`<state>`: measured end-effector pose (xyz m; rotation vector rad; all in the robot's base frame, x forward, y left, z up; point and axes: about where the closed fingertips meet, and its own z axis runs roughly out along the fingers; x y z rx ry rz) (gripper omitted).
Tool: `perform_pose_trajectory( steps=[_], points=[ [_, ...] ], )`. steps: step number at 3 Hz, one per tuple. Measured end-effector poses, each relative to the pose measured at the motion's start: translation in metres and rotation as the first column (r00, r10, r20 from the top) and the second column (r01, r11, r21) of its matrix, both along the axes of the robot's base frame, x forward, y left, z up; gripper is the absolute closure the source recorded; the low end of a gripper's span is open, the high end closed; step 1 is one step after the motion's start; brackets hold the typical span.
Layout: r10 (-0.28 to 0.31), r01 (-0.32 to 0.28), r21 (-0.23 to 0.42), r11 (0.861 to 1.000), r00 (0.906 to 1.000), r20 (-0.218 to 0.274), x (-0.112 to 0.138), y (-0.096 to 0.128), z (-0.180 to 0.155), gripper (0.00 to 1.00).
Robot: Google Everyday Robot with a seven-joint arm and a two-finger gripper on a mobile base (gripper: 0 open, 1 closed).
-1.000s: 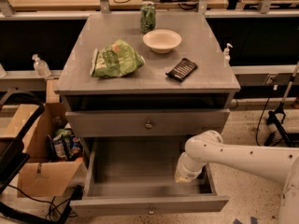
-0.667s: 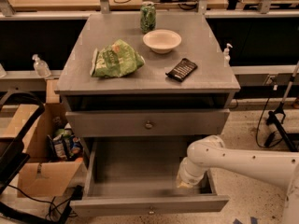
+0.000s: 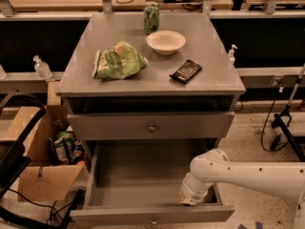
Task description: Open middle drawer
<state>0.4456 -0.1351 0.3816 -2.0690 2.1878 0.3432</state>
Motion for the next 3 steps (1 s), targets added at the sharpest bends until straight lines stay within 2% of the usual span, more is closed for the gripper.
perform_pose_trajectory(
  steps=[2, 3],
  points=[
    [0.000, 0.000, 0.000, 1.000, 1.0000, 0.000, 0.0000, 0.0000, 0.0019, 1.00],
    [0.001, -0.001, 0.000, 1.000, 1.0000, -0.003, -0.0013, 0.0003, 0.0006, 0.78]
  ],
)
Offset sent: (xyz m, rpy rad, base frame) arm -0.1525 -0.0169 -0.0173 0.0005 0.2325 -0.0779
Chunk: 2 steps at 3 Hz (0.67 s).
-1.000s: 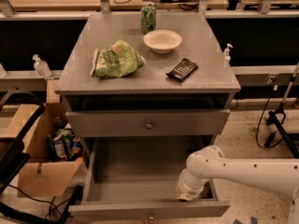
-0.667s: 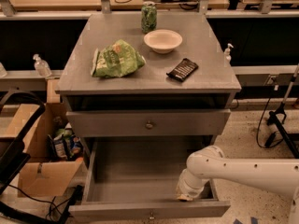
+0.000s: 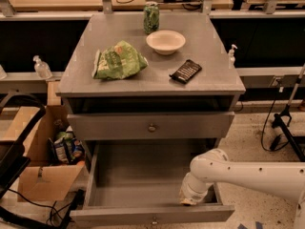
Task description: Open middle drawer
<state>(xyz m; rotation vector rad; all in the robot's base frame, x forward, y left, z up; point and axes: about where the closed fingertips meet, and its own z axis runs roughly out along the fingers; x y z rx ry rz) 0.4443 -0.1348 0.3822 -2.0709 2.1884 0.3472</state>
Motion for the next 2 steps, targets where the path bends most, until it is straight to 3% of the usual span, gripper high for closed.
perform_pose_trajectory(
  steps=[1, 2],
  points=[
    [0.000, 0.000, 0.000, 1.000, 1.0000, 0.000, 0.0000, 0.0000, 0.0000, 0.47],
    [0.000, 0.000, 0.000, 1.000, 1.0000, 0.000, -0.0001, 0.0000, 0.0006, 0.24]
  ],
)
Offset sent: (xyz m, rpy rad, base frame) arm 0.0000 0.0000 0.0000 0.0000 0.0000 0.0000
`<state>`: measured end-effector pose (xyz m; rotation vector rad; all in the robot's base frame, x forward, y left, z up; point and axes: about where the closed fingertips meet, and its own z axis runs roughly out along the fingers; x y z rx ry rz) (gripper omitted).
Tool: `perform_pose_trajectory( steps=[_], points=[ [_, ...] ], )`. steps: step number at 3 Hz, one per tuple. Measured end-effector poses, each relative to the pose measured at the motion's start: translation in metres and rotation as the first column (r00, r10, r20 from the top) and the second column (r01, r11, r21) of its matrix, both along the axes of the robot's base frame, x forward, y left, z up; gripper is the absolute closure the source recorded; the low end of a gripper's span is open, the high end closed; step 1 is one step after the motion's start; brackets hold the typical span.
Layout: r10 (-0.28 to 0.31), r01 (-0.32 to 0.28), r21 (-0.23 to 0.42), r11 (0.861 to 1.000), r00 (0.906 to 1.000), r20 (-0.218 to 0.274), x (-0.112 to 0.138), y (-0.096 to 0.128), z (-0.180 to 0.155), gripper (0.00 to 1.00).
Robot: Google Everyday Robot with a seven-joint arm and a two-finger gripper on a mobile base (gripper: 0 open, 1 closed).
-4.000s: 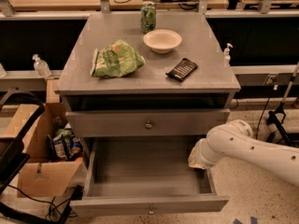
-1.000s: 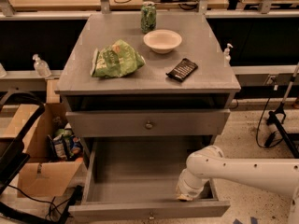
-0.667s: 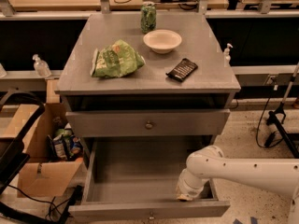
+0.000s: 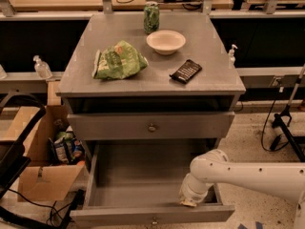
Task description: Open middle drawer
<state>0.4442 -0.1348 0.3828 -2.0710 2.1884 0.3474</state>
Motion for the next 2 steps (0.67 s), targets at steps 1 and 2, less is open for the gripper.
perform_pose_trajectory(
  steps=[1, 2],
  points=[
    [0.001, -0.001, 0.000, 1.000, 1.0000, -0.002, 0.0048, 0.0003, -0.0009, 0.00],
    [0.001, -0.001, 0.000, 1.000, 1.0000, -0.002, 0.0048, 0.0003, -0.0009, 0.00]
  ],
)
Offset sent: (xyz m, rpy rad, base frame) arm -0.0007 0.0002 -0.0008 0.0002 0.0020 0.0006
